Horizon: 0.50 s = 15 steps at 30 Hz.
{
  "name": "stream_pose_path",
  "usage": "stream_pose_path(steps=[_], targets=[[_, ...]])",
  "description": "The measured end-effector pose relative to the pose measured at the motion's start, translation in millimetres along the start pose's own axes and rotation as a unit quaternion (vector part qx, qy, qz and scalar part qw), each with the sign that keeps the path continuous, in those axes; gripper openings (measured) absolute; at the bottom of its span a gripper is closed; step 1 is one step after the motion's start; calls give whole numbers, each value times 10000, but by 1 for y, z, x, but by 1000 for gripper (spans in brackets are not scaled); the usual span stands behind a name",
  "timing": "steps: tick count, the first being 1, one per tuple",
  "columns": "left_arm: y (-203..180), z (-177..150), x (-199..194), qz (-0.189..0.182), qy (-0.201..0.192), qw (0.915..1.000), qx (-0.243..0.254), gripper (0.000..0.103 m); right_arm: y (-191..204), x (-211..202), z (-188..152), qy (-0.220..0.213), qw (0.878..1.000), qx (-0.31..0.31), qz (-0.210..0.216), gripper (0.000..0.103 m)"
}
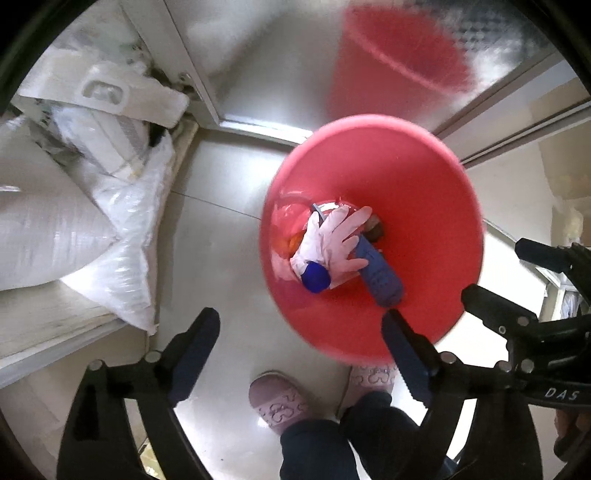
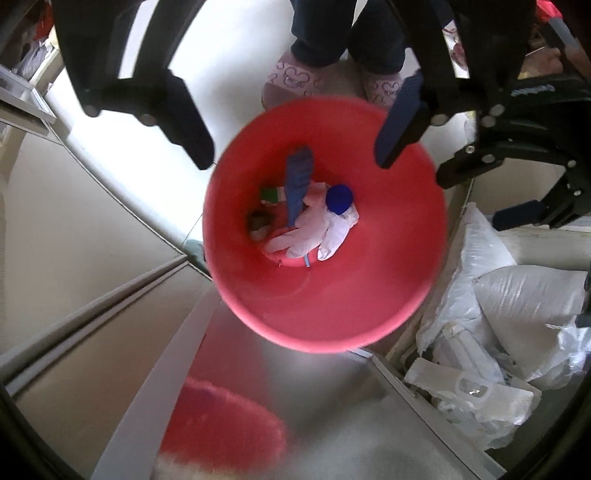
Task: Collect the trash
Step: 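Open both tools to drop the lid and sponge into the red bin, then raise both tools back up toward the counter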
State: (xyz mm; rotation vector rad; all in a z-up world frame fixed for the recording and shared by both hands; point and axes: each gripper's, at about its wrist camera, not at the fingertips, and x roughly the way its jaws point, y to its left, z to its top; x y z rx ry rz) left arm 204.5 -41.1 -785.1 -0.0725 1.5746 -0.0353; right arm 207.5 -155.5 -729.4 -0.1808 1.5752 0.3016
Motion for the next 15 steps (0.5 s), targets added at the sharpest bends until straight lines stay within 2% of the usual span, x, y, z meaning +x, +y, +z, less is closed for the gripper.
stream_pose_path(steps=[2, 5, 7, 15], targets=[[1, -4, -25, 50, -73, 10000, 5, 89, 4, -19, -2, -60, 10000, -6, -26, 100], [4, -9, -66, 14, -168, 9999, -12, 90, 12, -56, -5, -196, 9998, 72, -27, 102], [6, -12, -98, 22, -188, 9998, -66, 96, 16, -83, -9, -213, 9997, 138, -25, 102], [6, -36, -265, -4, -646, 9976, -236, 102, 44, -228, -33, -542, 9976, 394, 186, 102]])
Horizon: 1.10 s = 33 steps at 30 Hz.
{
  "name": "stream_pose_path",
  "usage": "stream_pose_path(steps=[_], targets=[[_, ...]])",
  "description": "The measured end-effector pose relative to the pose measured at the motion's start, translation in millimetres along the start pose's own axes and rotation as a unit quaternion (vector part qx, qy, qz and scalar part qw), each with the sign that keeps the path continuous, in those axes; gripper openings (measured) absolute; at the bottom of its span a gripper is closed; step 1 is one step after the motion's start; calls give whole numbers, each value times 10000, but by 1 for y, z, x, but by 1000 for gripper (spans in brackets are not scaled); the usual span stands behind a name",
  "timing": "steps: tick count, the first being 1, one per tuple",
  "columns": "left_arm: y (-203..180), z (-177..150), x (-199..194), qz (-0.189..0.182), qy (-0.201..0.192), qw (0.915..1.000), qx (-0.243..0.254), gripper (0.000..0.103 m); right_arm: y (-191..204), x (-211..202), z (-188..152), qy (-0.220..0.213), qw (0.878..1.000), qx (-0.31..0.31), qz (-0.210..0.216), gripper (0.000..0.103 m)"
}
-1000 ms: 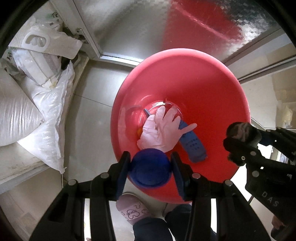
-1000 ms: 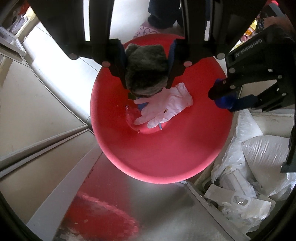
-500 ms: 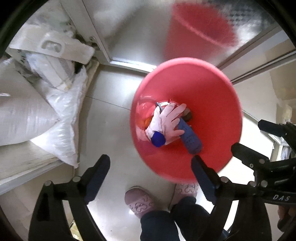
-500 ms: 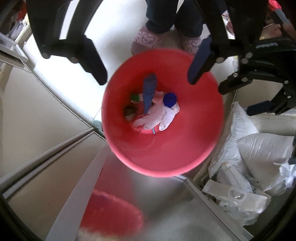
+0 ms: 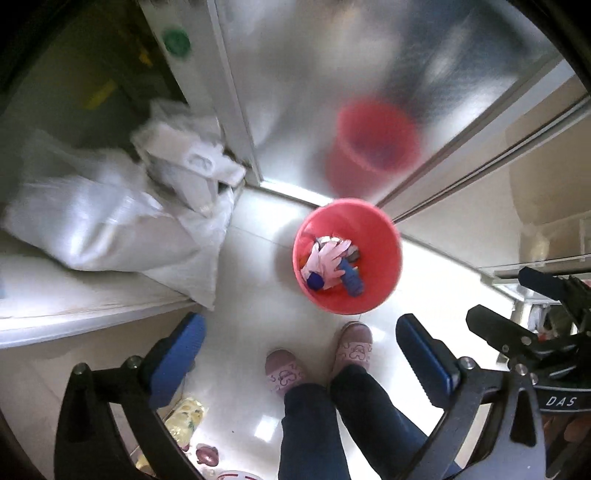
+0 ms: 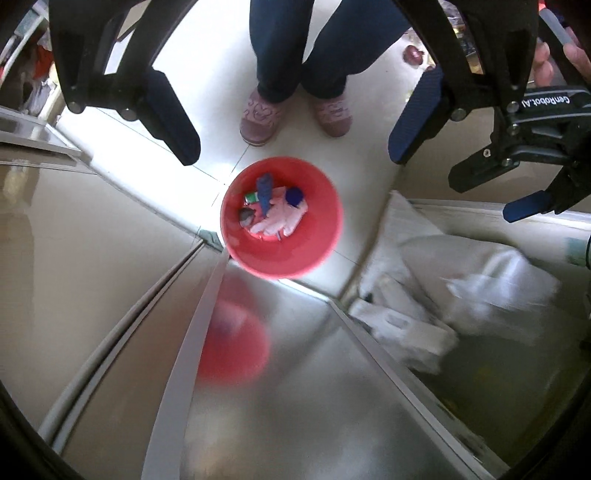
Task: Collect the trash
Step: 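Raise both tools back up toward the counter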
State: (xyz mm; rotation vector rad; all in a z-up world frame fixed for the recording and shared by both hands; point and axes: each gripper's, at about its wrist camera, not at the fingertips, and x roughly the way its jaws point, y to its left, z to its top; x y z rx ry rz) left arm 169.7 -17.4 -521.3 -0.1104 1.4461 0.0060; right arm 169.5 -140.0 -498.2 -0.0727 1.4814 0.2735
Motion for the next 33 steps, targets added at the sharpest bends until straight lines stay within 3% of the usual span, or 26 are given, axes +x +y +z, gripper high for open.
stream_pose_path(steps=[5, 9, 14, 22, 25, 33], targets=[[-4, 3, -106, -207, -271, 9994, -18, 102, 6, -102, -5, -322, 9994, 118, -84, 102], [-15, 8, -179, -69, -634, 9979, 77, 102, 10, -174, 3, -690, 9974, 186, -33, 102], [-26, 31, -258, 104, -1246, 9920, 189, 102, 25, -244, 24, -1277, 9917, -168, -5, 102], [-23, 61, -328, 26, -1801, 9836, -75, 102, 34, -303, 49, -1925, 9801, -457, 181, 102], [-26, 68, -345, -3, -1891, 9820, -3, 102, 38, -319, 63, -1992, 9777, -542, 387, 102], [-12, 111, -374, 165, -2217, 9749, 125, 102, 55, -349, 100, -2444, 9659, -783, 357, 102]])
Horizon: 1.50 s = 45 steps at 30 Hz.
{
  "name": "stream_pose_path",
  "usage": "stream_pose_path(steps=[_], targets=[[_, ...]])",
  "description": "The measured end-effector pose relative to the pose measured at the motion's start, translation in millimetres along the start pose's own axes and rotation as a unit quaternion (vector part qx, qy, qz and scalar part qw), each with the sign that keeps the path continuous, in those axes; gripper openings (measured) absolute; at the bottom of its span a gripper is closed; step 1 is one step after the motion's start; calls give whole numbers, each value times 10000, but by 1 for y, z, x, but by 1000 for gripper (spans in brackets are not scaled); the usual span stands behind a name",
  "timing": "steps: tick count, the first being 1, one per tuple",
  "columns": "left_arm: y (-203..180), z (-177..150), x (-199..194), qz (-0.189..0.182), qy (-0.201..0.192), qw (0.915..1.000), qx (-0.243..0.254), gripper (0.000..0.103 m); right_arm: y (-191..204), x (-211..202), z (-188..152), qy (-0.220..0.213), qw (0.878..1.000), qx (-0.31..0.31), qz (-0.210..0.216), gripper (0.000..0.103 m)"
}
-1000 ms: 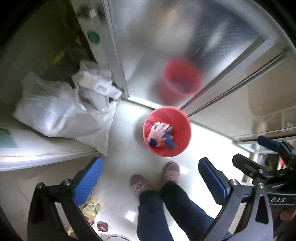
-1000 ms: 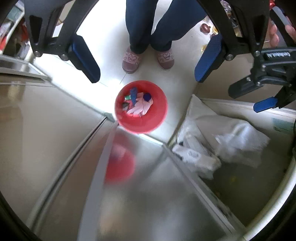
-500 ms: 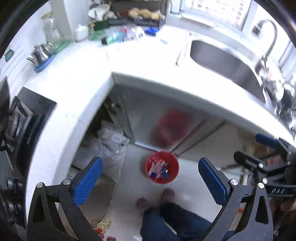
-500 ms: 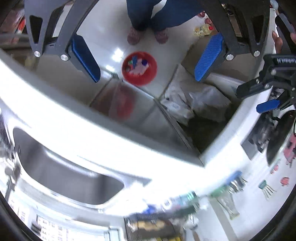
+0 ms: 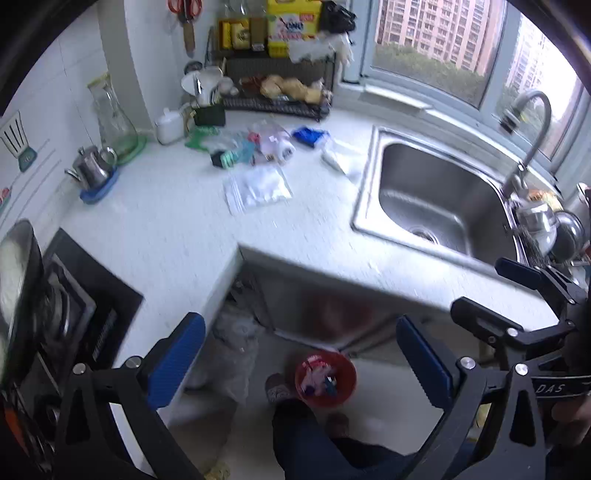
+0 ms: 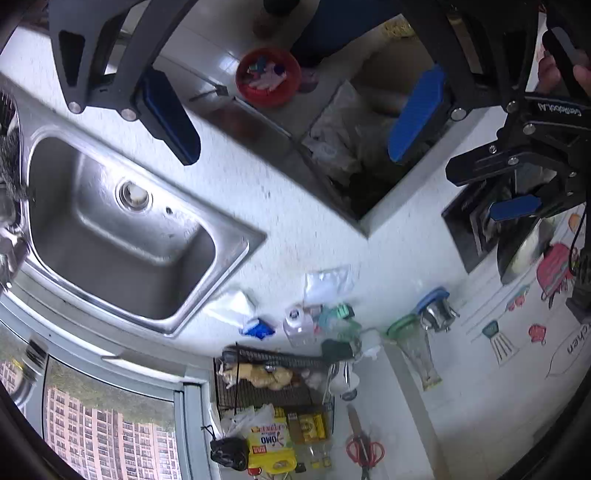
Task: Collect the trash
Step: 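Raise both tools back up toward the counter, then grasp the pink-labelled plastic bottle with the right tool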
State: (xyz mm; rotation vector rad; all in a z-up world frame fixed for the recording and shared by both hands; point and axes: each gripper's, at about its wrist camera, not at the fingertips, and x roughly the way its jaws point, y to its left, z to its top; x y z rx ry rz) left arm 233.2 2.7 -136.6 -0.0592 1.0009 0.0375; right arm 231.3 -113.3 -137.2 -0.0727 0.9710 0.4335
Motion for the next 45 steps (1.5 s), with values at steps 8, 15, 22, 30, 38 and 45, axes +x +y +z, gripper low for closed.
stream_pose_path(steps=[8, 15, 22, 30, 38, 45], targets=[[42, 73, 40, -84, -60, 9998, -172, 102, -16, 39, 64, -198, 9993, 64, -320, 102], [82, 137, 100, -225, 309, 9992, -106, 102, -22, 83, 132, -41, 9984, 321, -456, 102], [121, 178, 150, -395, 556, 9974, -229, 102, -21, 148, 192, 541, 9978, 150, -363, 102], [151, 207, 196, -421, 824, 9953, -276, 102, -2, 236, 235, 1145, 9922, -250, -431, 102], [167, 218, 231, -646, 1017, 9923, -278, 102, 6, 300, 254, 1626, 9839, -562, -477, 99], [182, 219, 248, -682, 1144, 9903, -400, 102, 11, 317, 253, 1817, 9793, -769, -449, 99]])
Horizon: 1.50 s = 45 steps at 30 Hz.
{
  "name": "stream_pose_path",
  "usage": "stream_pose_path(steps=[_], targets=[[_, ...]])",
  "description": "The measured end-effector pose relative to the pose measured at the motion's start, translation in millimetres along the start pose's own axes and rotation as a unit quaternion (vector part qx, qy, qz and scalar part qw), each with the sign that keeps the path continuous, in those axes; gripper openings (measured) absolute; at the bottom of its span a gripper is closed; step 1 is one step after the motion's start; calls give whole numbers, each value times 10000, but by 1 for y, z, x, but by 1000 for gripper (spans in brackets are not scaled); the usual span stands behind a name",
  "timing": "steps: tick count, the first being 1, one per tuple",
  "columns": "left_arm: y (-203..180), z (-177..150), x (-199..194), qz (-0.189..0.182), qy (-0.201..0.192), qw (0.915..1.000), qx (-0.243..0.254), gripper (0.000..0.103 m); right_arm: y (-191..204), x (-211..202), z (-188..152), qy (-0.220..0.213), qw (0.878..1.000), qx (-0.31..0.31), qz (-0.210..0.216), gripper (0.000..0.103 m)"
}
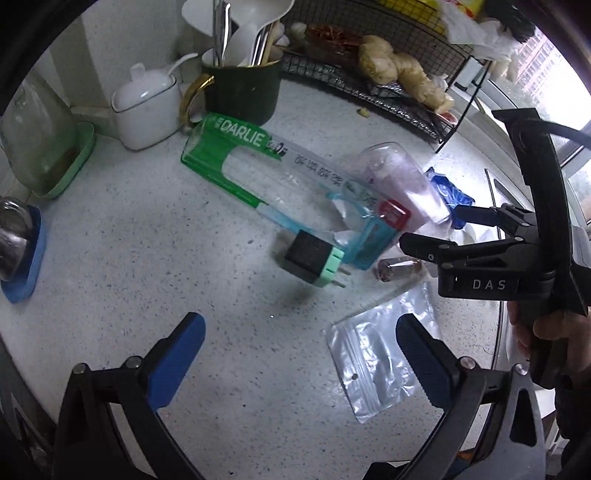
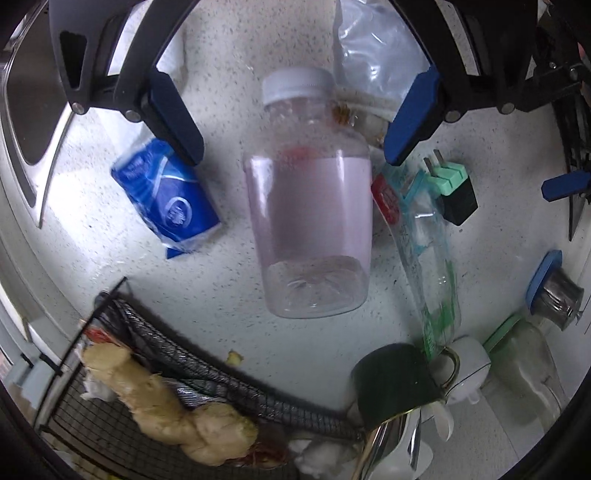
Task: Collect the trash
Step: 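Grasp the pink-labelled plastic bottle with the right tool, then lift the bottle with the right tool and carry it off the counter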
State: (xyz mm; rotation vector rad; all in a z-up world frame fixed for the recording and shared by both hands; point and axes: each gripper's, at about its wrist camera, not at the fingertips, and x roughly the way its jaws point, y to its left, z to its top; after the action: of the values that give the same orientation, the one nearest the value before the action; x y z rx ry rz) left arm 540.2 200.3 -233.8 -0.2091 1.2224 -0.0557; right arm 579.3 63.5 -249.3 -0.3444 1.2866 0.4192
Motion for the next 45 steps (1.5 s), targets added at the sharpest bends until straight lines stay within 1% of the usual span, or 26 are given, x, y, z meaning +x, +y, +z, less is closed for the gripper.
stream_pose_path(steps=[1, 2, 3, 4, 5, 9, 10, 12, 14, 19, 24, 26, 30, 34, 36, 39, 41, 43, 45], targets=[[2, 0, 1, -20, 16, 10000, -30, 102, 2, 2, 1, 12, 10000, -33, 27, 99], [5, 0, 1, -42, 21, 10000, -70, 102, 4, 4, 3, 31, 10000, -76, 43, 96], [7, 0, 1, -56, 18, 9999, -94, 102, 5, 5, 3, 39, 9999, -105, 61, 93], [9, 0, 0, -69, 18, 9999, -109, 102, 5, 6, 3, 62, 9999, -123, 99, 87], [11, 0, 0, -70, 12, 9999, -110, 102, 6, 8, 4, 107, 9997, -114, 172, 85], [13, -2, -1, -71, 22, 9999, -111, 102, 6, 10, 5, 74, 9997, -122, 198, 83], [13, -3, 0, -79, 27, 9999, -109, 102, 6, 10, 5, 61, 9997, -114, 209, 81], [11, -4, 1, -100, 43, 9999, -81, 102, 6, 9, 3, 65, 9997, -94, 203, 66], [8, -5, 2, -115, 62, 9999, -43, 102, 0, 9, 4, 33, 9998, -138, 121, 66], [1, -5, 4, -174, 110, 9998, 18, 102, 3, 8, -3, -12, 9998, -208, -24, 66], [-5, -8, 8, -285, 171, 9993, 175, 102, 3, -11, -12, -221, 9997, -56, -41, 66], [-12, -9, 12, -369, 244, 9985, 328, 102, 3, -22, -17, -288, 9996, -7, -68, 66], [-29, -14, 24, -360, 454, 9958, 709, 102, -3, -45, -34, -373, 9991, 210, -74, 66], [-49, -21, 39, -514, 695, 9912, 1006, 102, -13, -61, -49, -452, 9981, 414, -104, 66], [-60, -23, 47, -578, 748, 9886, 1173, 102, -20, -67, -56, -458, 9972, 568, -143, 66], [-72, -24, 57, -554, 802, 9843, 1471, 102, -29, -78, -67, -492, 9957, 762, -171, 66], [-83, -28, 58, -503, 750, 9769, 1936, 102, -34, -85, -75, -501, 9948, 866, -182, 66], [-95, -33, 58, -362, 665, 9649, 2516, 102, -37, -90, -82, -498, 9943, 921, -218, 66], [-106, -40, 59, -233, 625, 9526, 2969, 102, -42, -93, -90, -478, 9936, 992, -252, 66]])
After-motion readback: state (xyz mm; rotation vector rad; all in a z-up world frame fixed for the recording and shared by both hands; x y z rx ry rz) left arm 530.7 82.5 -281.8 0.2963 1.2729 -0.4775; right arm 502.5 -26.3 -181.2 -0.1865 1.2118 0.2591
